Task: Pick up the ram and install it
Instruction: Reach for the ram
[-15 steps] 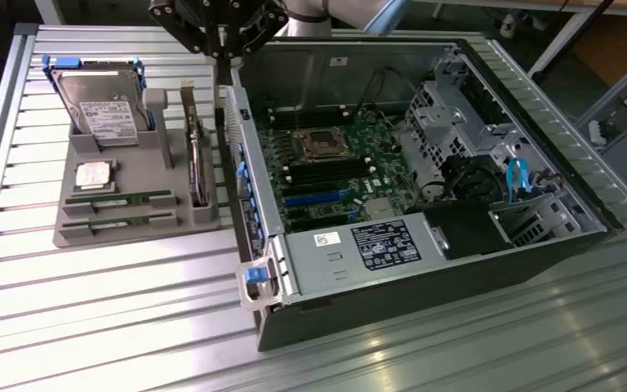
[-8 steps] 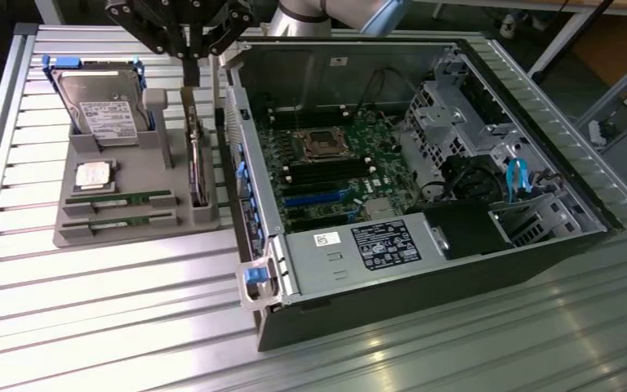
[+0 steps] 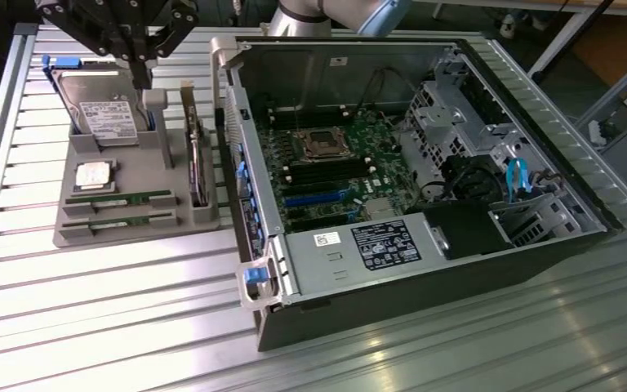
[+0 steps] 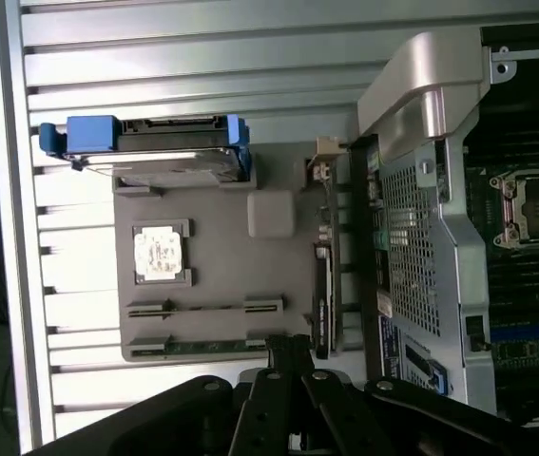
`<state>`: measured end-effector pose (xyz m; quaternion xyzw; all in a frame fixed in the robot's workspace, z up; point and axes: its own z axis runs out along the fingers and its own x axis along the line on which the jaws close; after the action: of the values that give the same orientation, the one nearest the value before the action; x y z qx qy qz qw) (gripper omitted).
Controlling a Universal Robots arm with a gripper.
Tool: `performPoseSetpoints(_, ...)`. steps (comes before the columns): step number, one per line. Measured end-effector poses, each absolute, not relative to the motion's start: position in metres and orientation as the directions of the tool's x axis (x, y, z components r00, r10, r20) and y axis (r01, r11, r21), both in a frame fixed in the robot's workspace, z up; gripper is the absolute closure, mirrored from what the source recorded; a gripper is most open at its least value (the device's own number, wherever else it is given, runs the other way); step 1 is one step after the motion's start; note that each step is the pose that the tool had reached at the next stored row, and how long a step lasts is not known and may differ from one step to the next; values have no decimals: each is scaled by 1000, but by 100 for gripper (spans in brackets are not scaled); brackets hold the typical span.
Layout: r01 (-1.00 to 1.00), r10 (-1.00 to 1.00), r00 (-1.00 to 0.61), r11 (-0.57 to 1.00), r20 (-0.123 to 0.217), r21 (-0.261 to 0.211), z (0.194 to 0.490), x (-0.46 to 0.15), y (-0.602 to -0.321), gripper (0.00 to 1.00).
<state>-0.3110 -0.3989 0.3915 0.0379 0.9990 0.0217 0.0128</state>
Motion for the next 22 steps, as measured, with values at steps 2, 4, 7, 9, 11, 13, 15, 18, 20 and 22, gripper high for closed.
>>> performPoseSetpoints(2,75,76,-997,996,-23,44,391,-323,-399,91)
performPoseSetpoints(4,75,76,-997,996,-21,44,390,-343,-399,91)
performPoseSetpoints(7,75,76,-997,996,-21,44,390,-349,-399,91)
performPoseSetpoints(9,75,76,-997,996,-21,44,390,-349,-399,91)
performPoseSetpoints(11,75,76,-997,996,-21,44,390,-349,-402,91)
performPoseSetpoints(13,75,76,-997,996,-21,44,390,-350,-407,91)
performPoseSetpoints(15,75,76,-997,996,-21,44,390,-350,-409,91)
performPoseSetpoints(18,75,76,-997,996,-21,44,390,-350,-409,91)
performPoseSetpoints(20,75,76,-997,996,-21,44,390,-350,-409,91)
performPoseSetpoints(22,75,76,-997,996,-21,44,390,-350,-409,91)
